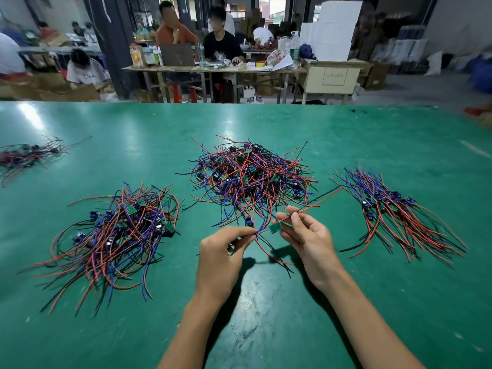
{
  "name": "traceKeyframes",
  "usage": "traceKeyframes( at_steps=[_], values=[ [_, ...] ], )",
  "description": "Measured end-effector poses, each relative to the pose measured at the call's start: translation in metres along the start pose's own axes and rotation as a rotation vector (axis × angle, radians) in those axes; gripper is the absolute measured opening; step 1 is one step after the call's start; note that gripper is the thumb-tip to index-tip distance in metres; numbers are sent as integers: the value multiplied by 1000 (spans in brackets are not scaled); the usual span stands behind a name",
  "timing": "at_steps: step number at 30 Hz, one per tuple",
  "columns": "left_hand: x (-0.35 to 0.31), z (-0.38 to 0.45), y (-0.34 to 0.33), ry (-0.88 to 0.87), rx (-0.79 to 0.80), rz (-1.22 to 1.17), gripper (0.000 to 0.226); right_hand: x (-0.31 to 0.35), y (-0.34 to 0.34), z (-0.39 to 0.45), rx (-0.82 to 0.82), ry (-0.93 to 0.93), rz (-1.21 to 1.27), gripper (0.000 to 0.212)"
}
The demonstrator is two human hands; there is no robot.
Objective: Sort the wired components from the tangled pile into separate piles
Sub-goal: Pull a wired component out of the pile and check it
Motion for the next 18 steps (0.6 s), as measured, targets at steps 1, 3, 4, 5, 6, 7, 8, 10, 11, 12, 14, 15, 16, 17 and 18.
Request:
traceKeyframes(
  at_steps=[1,3,4,5,6,7,8,10,11,12,14,15,16,17,18],
  values=[
    [0,0,0,-4,-2,8,16,0,-1,0,0,1,6,12],
    [1,-1,0,1,19,41,14,1,-2,-1,-10,9,3,11],
    [1,-1,0,-5,42,82,14,1,-2,-1,-23,14,-5,11],
    [0,-2,0,-24,67,145,13,1,-1,-2,-42,17,-16,13],
    [-1,-2,-1,-47,88,214,12,2,0,-2,-68,17,-25,15],
    [-3,-2,-1,-59,102,266,11,2,1,-3,-94,16,-31,15],
    [-3,-3,-1,-58,111,293,12,1,2,-3,-115,17,-33,15],
    [-1,-2,-2,-30,115,269,13,1,3,-3,-134,20,-31,16],
    [1,-2,-2,-10,112,234,14,1,3,-3,-136,21,-33,16],
    [2,-2,-2,11,108,204,14,1,2,-3,-134,22,-36,16],
    [5,-2,-3,31,103,185,12,1,2,-3,-123,25,-29,14],
    [7,-3,-4,33,102,188,11,1,3,-2,-119,27,-12,12],
    [9,-3,-4,36,102,192,10,1,3,-2,-114,30,17,10],
    [10,-4,-5,46,102,193,9,1,5,-2,-109,34,51,8],
    [12,-4,-5,59,102,191,7,1,5,-1,-99,39,82,7]
  ],
)
Point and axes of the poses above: each hand's wrist, its own z-axis towards the middle knuckle, its own y-axis out of the back of the hand, x = y × z, the point moved 6 cm from there along z, towards the middle knuckle, and after that the axes turned 13 degrees about -y, right-handed, at the moved point
